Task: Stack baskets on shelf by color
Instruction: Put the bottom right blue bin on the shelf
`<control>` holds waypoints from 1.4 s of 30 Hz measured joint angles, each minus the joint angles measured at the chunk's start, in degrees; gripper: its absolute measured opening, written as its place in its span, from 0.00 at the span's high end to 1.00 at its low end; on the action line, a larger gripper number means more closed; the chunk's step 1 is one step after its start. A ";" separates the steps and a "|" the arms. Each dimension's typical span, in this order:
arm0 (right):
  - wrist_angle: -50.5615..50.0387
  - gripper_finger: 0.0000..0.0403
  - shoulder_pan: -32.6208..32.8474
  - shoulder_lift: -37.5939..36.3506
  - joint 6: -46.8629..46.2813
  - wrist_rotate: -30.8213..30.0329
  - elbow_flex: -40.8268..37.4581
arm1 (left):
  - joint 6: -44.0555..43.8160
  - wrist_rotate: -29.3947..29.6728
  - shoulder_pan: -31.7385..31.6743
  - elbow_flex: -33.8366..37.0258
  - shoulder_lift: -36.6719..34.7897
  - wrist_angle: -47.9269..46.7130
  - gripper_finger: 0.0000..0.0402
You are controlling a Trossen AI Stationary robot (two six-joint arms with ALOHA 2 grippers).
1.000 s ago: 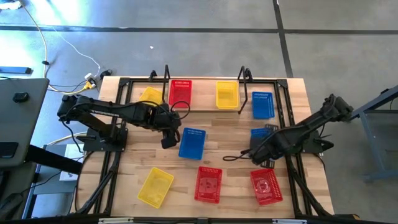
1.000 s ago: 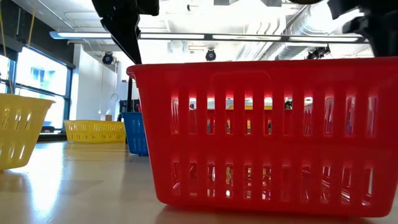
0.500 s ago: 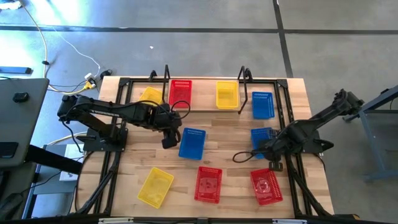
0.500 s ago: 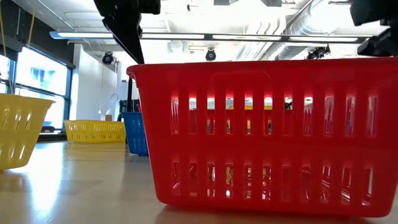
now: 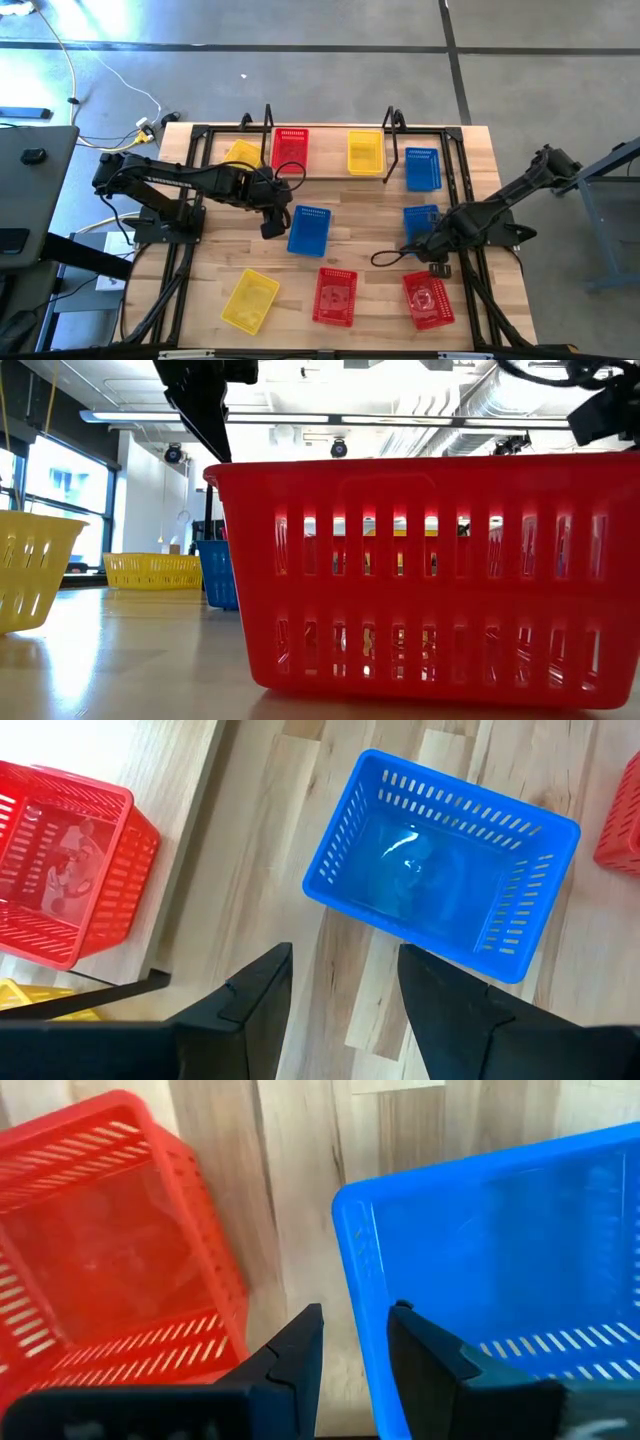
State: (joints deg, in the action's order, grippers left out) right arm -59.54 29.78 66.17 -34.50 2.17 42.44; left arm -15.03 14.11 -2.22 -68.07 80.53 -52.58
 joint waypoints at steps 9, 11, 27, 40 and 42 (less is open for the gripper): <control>0.85 0.75 -0.04 7.94 0.00 -0.06 0.00 | 0.11 0.07 0.00 0.00 0.02 0.02 0.57; 0.79 0.75 -0.04 9.66 -0.01 -0.08 0.00 | 0.15 0.09 0.00 0.00 0.02 0.02 0.57; 0.49 0.99 -0.15 14.10 -2.54 1.20 3.95 | 0.63 0.05 0.00 -0.02 0.02 -0.34 0.57; 0.55 1.00 -1.65 14.10 -6.54 -3.49 16.05 | 3.24 1.71 0.03 -0.09 -2.77 -3.74 0.57; 0.50 1.00 -2.64 14.10 -5.86 -4.82 17.89 | 3.24 1.95 0.04 -0.15 -4.21 -4.00 0.57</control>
State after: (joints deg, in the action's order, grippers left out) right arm -59.05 27.14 80.27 -40.36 -2.65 60.33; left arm -11.79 16.05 -2.17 -68.22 76.32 -56.58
